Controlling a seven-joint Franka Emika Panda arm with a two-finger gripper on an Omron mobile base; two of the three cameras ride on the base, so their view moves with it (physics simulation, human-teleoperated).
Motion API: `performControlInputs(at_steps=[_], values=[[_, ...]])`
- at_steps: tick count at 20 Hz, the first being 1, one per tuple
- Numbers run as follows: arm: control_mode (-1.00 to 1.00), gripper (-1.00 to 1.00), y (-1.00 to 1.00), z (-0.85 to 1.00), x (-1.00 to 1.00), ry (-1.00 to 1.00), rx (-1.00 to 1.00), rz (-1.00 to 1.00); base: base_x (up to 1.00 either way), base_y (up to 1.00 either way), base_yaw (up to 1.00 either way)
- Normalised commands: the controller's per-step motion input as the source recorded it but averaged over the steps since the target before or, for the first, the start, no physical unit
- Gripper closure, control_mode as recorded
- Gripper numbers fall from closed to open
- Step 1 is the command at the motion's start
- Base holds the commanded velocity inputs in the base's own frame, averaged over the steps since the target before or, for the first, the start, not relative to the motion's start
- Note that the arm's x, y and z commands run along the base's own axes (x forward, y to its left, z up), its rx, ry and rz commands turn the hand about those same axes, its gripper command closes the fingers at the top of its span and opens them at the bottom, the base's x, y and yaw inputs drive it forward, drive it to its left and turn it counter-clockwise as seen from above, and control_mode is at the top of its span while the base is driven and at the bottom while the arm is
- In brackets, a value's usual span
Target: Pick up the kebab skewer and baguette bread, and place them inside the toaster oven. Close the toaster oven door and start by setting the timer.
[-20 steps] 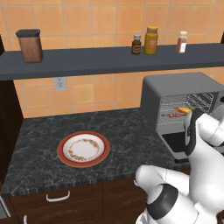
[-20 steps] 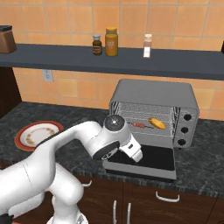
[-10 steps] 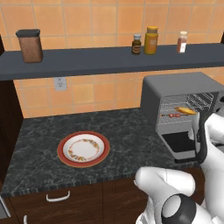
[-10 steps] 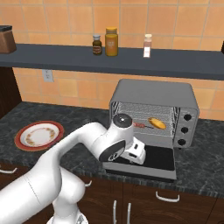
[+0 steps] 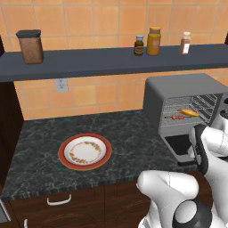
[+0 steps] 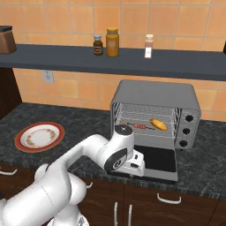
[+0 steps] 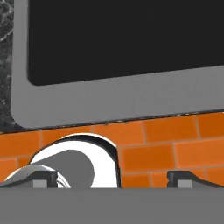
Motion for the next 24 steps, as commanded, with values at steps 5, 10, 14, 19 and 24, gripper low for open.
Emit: performControlInputs(at_steps=[5, 10, 14, 19, 24], values=[[-1.00, -1.00, -0.02, -0.63, -0.09, 0.00, -0.02, 0.00, 0.00, 0.00, 0.00], [-1.00, -1.00, 0.00, -0.50, 0.14, 0.00, -0.07, 0.00, 0.00, 0.00, 0.00], [-1.00, -1.00, 0.00, -0.52, 0.12, 0.00, -0.05, 0.00, 0.00, 0.00, 0.00], [-1.00, -1.00, -0.01, -0.32, 0.32, -0.01, -0.02, 0.00, 0.00, 0.00, 0.00], [-1.00, -1.00, -0.04, -0.15, 0.37, -0.02, -0.01, 0.00, 0.00, 0.00, 0.00]])
